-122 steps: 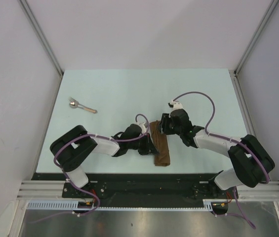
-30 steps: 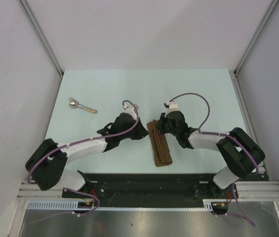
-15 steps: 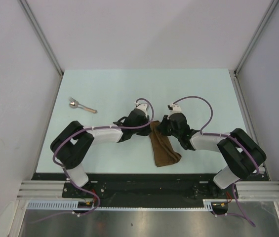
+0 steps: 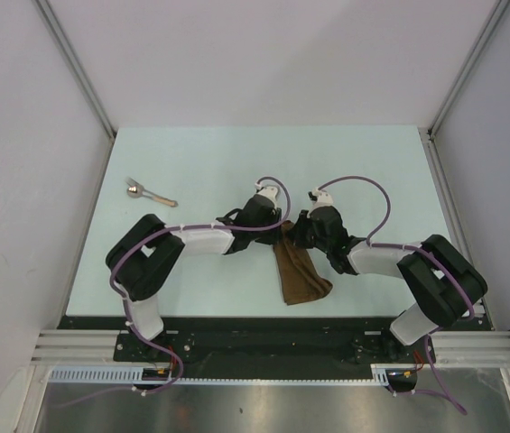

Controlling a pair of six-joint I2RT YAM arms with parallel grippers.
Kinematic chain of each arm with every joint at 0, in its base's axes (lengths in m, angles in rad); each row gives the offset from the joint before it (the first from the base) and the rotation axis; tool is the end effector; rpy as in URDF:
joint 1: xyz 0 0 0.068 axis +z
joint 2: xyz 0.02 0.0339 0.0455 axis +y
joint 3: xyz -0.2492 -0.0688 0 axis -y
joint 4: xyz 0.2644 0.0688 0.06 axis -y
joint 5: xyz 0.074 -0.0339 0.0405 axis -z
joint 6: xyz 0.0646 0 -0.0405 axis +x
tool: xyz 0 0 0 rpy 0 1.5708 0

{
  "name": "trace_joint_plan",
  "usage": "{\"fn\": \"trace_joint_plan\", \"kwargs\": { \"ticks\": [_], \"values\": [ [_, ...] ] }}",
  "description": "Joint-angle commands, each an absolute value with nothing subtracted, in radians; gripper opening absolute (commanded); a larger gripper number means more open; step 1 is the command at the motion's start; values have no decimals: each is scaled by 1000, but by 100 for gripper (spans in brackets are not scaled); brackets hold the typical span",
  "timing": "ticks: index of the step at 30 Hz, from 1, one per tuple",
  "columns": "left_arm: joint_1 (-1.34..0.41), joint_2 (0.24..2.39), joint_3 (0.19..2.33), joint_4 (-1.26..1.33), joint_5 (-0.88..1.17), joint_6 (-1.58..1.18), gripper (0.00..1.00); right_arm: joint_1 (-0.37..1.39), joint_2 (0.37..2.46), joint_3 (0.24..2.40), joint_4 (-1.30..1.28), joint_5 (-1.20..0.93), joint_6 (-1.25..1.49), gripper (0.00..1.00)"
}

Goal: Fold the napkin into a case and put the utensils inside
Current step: Grasp the top corner of the smaller rectangle folded napkin from the folded napkin.

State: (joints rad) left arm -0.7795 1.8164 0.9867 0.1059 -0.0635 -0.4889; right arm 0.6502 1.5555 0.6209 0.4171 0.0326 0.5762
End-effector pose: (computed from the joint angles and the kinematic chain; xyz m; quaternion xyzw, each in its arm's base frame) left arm 0.2924 -0.2832 0.1090 0.1190 0.9035 -0.2201 0.3480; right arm 0.2735 0.2053 0.1171 -0.0238 0.8641 0.2777 0.4191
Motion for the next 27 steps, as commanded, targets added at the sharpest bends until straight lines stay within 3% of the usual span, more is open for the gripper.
{"fn": "trace_joint_plan", "kwargs": {
  "ticks": [1,5,9,14,27],
  "values": [
    [-787,1838,1031,89,-94,-469,37,647,1520,617,446,37,588,0],
    [-787,1844,1043,81,-109,-469,28,649,1519,618,434,44,591,0],
    [-785,1835,1051,80,-115,-472,10,650,1517,618,426,48,594,0],
    [-776,1806,1037,103,-66,-488,2,660,1519,615,408,54,606,0],
    [-700,1763,989,179,130,-581,0,730,1615,614,428,92,686,0]
  ]
}}
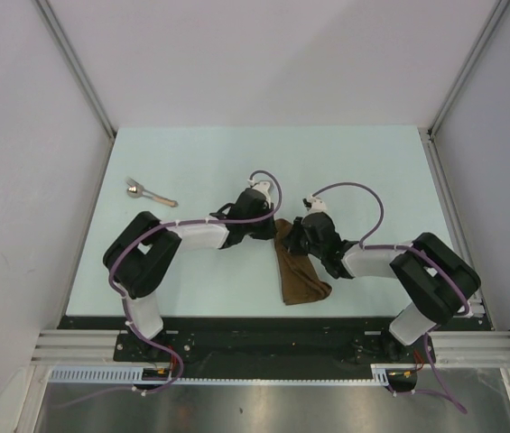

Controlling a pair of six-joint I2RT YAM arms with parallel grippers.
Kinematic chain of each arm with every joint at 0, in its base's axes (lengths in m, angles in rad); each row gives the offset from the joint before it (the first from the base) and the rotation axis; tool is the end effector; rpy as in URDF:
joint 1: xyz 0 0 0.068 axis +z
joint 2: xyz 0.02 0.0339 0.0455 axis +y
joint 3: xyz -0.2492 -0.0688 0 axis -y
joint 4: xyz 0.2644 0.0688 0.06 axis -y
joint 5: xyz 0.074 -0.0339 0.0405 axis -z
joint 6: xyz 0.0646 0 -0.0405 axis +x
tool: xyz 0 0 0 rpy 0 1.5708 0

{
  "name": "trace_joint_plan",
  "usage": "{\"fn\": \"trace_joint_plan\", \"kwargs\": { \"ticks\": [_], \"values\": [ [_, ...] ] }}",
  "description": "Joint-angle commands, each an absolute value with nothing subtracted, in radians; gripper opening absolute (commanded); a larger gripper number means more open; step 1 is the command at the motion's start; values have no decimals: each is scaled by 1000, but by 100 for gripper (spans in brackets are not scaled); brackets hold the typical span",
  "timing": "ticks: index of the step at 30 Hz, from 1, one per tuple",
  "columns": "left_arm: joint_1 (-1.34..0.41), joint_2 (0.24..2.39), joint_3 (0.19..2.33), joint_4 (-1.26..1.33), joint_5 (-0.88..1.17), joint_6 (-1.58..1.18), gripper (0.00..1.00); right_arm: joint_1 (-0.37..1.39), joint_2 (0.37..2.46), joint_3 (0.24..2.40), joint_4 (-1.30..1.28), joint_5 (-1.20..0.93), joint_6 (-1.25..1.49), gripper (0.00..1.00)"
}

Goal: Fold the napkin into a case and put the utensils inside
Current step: Grasp the top corner of the smaller rectangle folded napkin from the folded napkin.

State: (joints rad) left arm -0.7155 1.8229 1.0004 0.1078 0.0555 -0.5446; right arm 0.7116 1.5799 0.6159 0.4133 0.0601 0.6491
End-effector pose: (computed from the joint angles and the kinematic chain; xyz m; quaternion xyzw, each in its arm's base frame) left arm 0.3076 -0.2721 0.1111 0.0891 0.9051 -0.2649 0.3204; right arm 0.2603 0.2193 0.1072 -0.0126 0.8724 0.2866 0.3958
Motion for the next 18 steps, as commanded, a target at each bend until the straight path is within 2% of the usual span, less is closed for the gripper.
{"fn": "trace_joint_plan", "kwargs": {
  "ticks": [1,12,18],
  "values": [
    [-698,1760,986,181,139,-583,0,732,1624,614,436,97,699,0],
    [-695,1761,956,215,204,-624,0,700,1733,649,518,80,843,0],
    [-693,1752,969,167,219,-640,0,683,1700,621,573,103,902,0]
  ]
}}
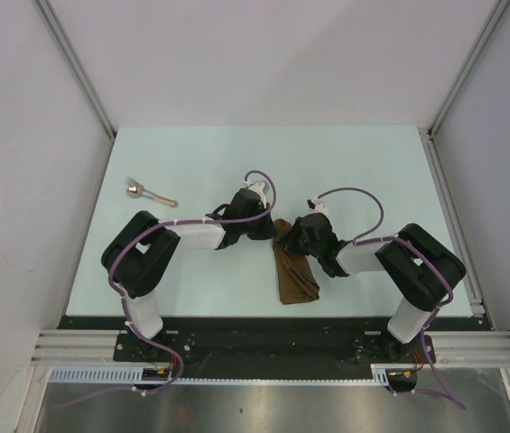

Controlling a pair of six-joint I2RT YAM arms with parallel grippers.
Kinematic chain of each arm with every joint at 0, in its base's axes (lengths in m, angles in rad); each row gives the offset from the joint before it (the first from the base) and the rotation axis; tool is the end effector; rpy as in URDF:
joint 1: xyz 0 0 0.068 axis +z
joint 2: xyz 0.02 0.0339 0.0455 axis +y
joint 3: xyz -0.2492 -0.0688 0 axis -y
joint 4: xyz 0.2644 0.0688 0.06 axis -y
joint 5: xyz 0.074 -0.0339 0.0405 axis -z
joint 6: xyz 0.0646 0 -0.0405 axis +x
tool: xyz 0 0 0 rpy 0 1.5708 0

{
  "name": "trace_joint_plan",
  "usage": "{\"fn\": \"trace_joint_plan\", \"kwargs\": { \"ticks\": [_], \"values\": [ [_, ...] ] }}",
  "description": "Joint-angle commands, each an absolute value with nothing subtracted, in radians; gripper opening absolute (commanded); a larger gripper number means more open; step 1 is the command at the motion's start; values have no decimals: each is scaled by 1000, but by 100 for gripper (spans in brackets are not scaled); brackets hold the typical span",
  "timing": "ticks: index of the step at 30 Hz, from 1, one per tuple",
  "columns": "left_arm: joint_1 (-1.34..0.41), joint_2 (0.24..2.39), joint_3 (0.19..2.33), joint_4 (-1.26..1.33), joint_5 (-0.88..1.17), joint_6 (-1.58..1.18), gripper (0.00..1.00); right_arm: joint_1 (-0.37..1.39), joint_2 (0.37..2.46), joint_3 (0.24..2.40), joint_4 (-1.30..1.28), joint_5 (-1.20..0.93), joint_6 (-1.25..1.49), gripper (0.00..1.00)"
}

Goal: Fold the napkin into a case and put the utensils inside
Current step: Grasp the top corner of the smaller rectangle folded napkin from the folded napkin.

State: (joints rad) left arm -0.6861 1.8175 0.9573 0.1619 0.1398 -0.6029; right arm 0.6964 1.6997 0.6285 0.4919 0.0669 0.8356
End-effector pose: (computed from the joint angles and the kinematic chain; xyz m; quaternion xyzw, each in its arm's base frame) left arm 0.3072 -0.2632 0.1052 0.0671 0.9021 -0.3038 0.2989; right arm 0.2692 0.2194 0.0815 0.0770 0.8759 0.3084 0.3630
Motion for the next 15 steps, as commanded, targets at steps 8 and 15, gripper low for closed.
{"fn": "trace_joint_plan", "kwargs": {
  "ticks": [8,15],
  "values": [
    [-693,1792,997,130,252,-686,0,629,1706,609,686,31,980,0],
    [-689,1798,1032,97,245,-677,0,646,1776,627,684,41,948,0]
  ]
}}
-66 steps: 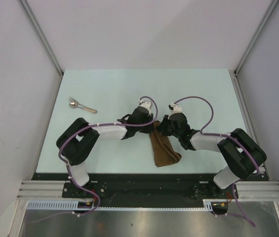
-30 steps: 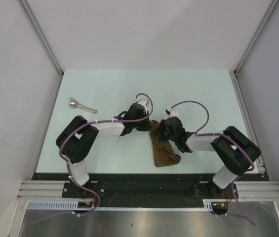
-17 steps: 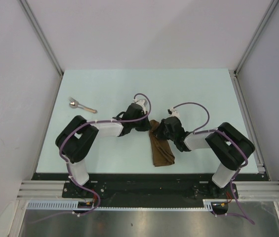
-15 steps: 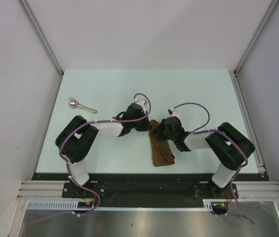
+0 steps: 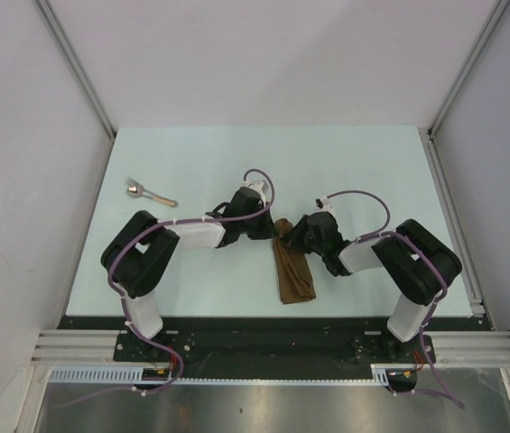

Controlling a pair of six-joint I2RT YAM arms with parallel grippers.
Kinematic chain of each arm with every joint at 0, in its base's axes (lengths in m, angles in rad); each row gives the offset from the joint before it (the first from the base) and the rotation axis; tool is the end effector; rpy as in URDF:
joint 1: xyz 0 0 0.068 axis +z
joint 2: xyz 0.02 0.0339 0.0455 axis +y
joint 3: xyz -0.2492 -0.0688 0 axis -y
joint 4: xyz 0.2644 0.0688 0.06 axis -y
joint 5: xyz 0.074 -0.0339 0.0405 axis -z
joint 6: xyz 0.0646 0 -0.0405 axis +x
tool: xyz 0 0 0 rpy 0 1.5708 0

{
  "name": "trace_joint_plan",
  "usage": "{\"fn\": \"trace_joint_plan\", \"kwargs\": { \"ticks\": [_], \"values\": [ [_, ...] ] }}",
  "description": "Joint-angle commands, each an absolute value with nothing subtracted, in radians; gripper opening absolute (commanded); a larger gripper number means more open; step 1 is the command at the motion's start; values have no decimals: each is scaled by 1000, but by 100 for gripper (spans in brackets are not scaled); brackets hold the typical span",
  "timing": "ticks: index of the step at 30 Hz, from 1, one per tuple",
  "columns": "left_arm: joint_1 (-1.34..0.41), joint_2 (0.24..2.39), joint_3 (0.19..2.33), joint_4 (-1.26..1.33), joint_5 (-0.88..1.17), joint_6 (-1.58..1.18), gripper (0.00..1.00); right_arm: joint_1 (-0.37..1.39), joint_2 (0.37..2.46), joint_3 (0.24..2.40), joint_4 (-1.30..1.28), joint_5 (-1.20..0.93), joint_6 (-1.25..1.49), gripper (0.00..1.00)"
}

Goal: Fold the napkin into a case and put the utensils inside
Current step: Grasp the top corner of the smaller rectangle folded napkin from the folded napkin.

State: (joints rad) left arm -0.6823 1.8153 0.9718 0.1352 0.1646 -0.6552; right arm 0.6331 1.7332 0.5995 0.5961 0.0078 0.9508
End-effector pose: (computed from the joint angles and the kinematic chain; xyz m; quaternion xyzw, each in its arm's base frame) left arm 0.3081 -0.2639 0.1081 0.0466 0.9048 -0.3169 0.2806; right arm 0.2789 0.2041 0.0743 0.1394 0.8582 0.3492 0.3494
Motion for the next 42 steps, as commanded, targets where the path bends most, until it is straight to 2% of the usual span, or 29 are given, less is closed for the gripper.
{"fn": "trace_joint_plan", "kwargs": {
  "ticks": [1,9,15,19,25,30,40,42],
  "values": [
    [-684,1798,1045,84,247,-669,0,653,1782,618,701,54,940,0],
    [-667,1815,1123,8,304,-703,0,784,1793,676,595,282,718,0],
    [-664,1833,1085,26,342,-748,0,842,1772,776,457,457,554,0],
    [-663,1821,1068,37,331,-762,0,870,1753,798,504,518,372,0],
    [-663,1835,1074,41,356,-773,0,873,1741,796,624,396,180,0],
    [-658,1839,1103,18,365,-765,0,884,1741,759,702,347,127,0],
    [-632,1827,1074,29,399,-742,0,759,1723,719,744,100,333,7],
    [-623,1833,1078,20,410,-732,0,749,1710,713,735,65,341,16]
  ]
}}
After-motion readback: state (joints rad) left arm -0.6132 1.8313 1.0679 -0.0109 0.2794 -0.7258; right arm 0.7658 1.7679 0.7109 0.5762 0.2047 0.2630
